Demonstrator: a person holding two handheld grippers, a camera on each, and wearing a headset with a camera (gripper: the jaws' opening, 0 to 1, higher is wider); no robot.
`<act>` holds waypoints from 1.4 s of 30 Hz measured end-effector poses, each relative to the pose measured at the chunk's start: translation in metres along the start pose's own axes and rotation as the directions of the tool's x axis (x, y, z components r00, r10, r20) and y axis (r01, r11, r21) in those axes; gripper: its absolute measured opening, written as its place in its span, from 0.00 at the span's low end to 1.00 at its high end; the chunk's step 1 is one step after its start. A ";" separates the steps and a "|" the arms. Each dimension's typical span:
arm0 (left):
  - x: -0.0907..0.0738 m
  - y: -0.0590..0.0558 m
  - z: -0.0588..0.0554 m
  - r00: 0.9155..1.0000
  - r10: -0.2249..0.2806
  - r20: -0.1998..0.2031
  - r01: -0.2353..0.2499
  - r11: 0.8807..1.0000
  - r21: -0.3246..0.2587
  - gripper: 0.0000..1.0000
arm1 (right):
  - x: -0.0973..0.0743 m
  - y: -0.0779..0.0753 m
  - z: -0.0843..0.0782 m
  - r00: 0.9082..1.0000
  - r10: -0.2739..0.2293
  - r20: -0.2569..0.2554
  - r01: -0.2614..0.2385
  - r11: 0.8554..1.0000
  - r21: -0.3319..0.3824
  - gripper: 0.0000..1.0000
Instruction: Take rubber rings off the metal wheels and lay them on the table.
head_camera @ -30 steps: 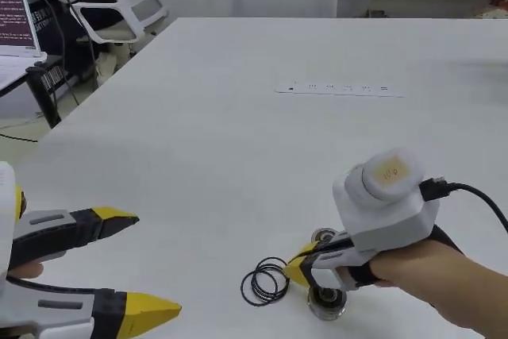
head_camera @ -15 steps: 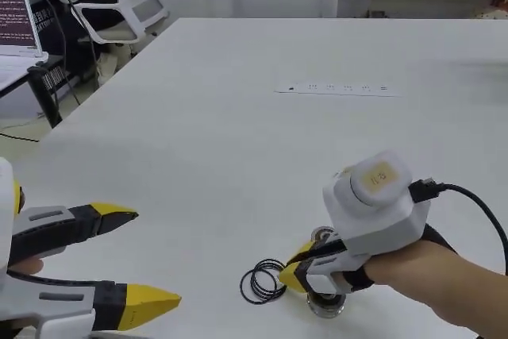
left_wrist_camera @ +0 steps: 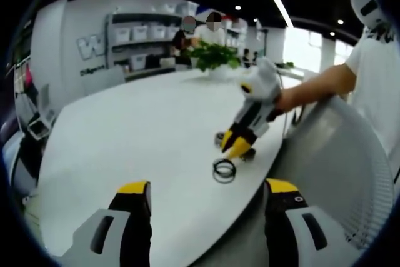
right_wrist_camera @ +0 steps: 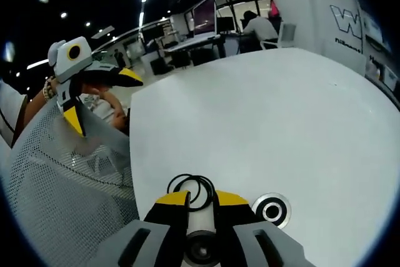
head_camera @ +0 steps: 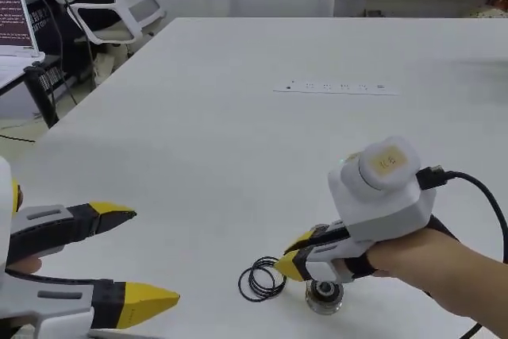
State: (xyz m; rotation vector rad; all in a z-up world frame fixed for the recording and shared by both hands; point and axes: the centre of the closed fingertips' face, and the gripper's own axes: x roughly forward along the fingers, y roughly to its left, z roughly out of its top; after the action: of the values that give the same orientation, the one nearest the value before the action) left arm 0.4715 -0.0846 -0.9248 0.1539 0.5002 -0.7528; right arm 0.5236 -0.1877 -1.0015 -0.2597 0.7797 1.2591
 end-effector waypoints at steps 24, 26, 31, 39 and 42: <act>0.002 -0.008 -0.003 0.999 -0.038 -0.035 0.038 0.999 0.011 0.78 | -0.034 0.038 0.011 0.995 0.068 -0.076 -0.081 0.978 -0.192 0.54; 0.002 -0.009 -0.003 0.998 -0.046 -0.032 0.046 0.999 0.007 0.78 | -0.038 0.039 0.009 0.995 0.068 -0.071 -0.080 0.979 -0.189 0.53; 0.002 -0.012 -0.001 0.998 -0.061 -0.028 0.061 0.998 0.011 0.79 | -0.048 0.040 0.001 0.996 0.050 -0.075 -0.065 0.975 -0.210 0.60; 0.003 -0.015 -0.002 0.996 -0.079 -0.044 0.081 0.996 0.044 0.79 | -0.072 0.044 -0.006 0.997 0.068 -0.049 -0.077 0.972 -0.223 0.67; 0.003 -0.015 -0.002 0.995 -0.085 -0.042 0.087 0.995 0.046 0.82 | -0.080 0.050 0.000 0.995 0.099 0.012 -0.095 0.978 -0.187 0.64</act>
State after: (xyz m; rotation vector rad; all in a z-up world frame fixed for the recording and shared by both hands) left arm 0.4624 -0.0968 -0.9272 0.1933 0.5300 -0.8474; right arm 0.4700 -0.2319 -0.9383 -0.3629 0.6629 1.4277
